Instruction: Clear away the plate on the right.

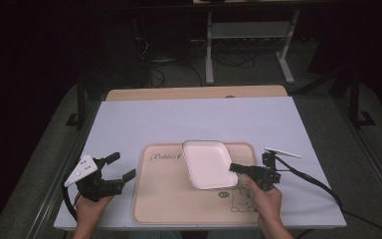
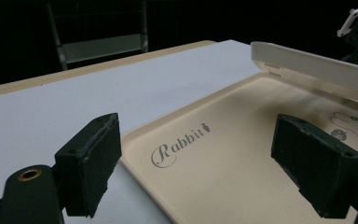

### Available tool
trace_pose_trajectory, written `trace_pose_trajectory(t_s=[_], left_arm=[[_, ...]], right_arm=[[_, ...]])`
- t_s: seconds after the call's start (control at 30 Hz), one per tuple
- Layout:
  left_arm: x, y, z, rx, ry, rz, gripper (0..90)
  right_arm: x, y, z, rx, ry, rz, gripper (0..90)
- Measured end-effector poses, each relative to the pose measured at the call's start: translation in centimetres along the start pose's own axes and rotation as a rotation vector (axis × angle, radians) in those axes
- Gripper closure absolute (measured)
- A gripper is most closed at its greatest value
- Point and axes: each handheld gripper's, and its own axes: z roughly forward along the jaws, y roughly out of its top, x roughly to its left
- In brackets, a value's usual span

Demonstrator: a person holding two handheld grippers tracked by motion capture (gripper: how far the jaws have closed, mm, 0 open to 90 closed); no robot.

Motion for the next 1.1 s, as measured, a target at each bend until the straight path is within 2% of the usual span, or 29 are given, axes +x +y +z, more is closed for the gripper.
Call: trace_pose_trajectory(t_s=[0.47,1.1], left_arm=[[-0.02,0.02,0.08,-0.002,-0.006,-0.001,15.4],[-0.05,0.02,0.09,-0.003,-0.012,-0.001,15.4]], right_arm=[[-0.29,-0.25,0.46,0.007,-0.063,0.011,87.1],[-0.52,-0.03,0.79,-0.001,-0.088,0.015,86.0]])
